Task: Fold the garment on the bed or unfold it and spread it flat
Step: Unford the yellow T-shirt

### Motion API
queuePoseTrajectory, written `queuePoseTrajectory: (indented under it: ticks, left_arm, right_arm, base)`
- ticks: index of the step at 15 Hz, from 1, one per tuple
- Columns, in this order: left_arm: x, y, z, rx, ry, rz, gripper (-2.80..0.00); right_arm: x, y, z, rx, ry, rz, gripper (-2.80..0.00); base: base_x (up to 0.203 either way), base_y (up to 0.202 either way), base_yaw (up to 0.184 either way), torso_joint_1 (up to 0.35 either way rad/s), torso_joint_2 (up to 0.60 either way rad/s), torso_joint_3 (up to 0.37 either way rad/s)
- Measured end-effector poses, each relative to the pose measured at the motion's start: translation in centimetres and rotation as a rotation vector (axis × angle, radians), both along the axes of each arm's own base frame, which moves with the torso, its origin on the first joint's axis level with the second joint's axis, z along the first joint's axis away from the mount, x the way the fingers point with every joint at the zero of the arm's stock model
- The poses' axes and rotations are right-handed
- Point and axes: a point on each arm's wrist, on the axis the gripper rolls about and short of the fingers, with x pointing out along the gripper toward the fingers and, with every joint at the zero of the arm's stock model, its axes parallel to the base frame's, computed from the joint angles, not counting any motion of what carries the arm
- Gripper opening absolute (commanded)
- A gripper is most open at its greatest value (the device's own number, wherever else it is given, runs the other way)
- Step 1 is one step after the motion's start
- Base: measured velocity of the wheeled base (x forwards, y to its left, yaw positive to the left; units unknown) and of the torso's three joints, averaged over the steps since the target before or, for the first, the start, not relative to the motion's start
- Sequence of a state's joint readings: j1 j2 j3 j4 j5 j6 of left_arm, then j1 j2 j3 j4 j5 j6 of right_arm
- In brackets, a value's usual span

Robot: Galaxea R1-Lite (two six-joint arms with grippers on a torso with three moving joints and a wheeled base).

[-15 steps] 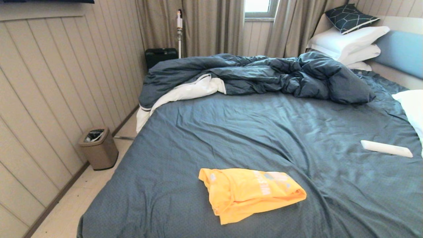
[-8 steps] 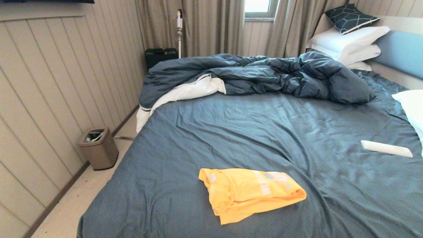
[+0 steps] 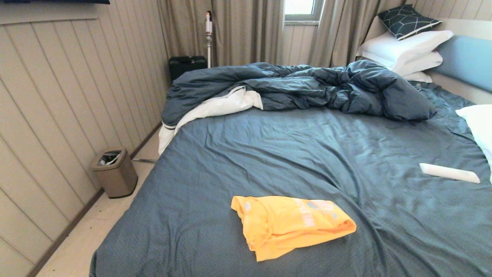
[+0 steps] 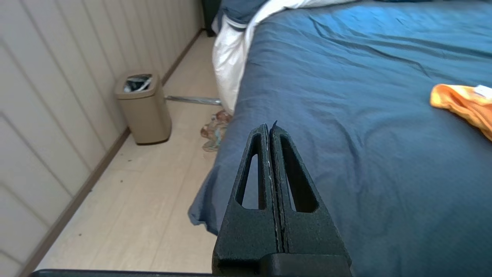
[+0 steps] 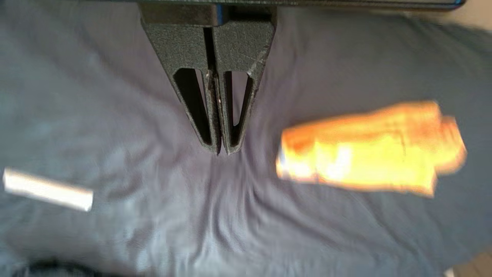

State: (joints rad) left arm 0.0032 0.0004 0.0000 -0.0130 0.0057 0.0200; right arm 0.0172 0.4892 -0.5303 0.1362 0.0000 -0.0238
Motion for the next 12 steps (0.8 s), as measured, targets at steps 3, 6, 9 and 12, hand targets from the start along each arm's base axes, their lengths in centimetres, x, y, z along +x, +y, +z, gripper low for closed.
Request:
queuePoseTrajectory:
  ticks: [3, 6, 9, 12]
  left_arm:
    - [0.0, 0.0, 0.0, -0.004, 0.0, -0.001, -2.8]
    - [0.0, 0.0, 0.0, -0.003, 0.0, -0.001, -2.8]
    - [0.0, 0.0, 0.0, -0.005, 0.0, 0.0, -2.8]
    - [0.0, 0.0, 0.0, -0.004, 0.001, -0.002, -2.8]
  right_arm:
    - [7.2, 0.3, 6.1, 0.024, 0.076, 0.012, -2.8]
    - [15.5, 2.1, 9.3, 0.079, 0.177, 0.086, -2.8]
    - [22.4, 8.2, 8.2, 0.127, 0.395, 0.25, -2.8]
    - [25.4, 16.0, 4.1, 0.108, 0.616, 0.389, -2.8]
  base:
    - [0.0, 0.0, 0.0, 0.0, 0.0, 0.0]
    - [0.0, 0.0, 0.0, 0.0, 0.0, 0.0]
    - [0.0, 0.0, 0.0, 0.0, 0.0, 0.0]
    - [0.0, 0.0, 0.0, 0.0, 0.0, 0.0]
